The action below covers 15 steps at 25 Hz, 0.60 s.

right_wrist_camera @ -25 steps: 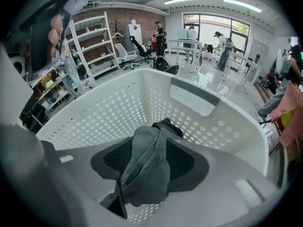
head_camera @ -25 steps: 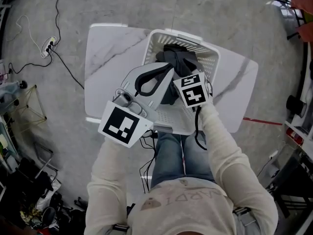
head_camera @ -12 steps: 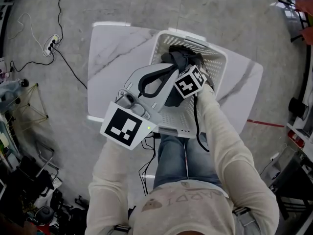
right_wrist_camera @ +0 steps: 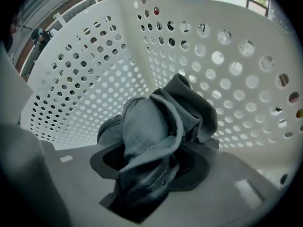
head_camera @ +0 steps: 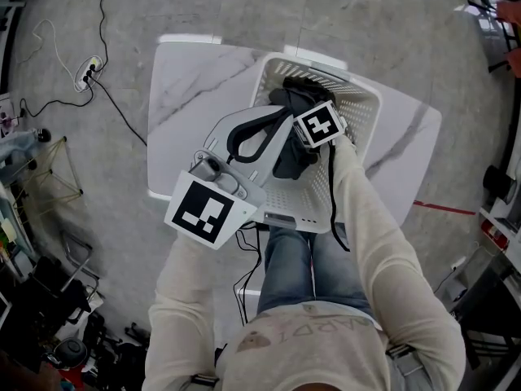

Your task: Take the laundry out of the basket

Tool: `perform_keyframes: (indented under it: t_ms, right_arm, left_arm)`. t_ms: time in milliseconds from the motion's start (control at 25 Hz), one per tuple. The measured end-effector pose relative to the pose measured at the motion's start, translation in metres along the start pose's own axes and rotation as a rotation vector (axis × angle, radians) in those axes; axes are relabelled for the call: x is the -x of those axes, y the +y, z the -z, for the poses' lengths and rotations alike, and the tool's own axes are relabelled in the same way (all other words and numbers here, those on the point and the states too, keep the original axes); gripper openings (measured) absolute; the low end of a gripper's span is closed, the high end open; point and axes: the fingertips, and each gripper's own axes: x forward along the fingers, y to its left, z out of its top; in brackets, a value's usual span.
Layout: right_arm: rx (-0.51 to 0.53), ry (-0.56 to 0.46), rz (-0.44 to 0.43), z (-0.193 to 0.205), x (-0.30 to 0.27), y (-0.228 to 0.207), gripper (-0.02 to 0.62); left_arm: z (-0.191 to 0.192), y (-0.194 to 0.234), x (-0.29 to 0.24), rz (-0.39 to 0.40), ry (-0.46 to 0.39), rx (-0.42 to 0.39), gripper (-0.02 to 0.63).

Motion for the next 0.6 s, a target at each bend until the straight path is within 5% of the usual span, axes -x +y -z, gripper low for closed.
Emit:
perform_keyframes:
  t_ms: [160, 600]
  right_arm:
    - [0.020, -0.109, -0.025, -0.012, 0.008, 0.016, 0.212]
    - [0.041, -0.329, -0.070, -0.017, 0.064, 0.049, 0.199]
  left_arm:
    - [-0.003, -0.008, -0.001, -0.009, 0.004, -0.005, 0.000]
    - [-0.016, -0.031, 0.013, -0.083, -0.010, -0.025, 0.000]
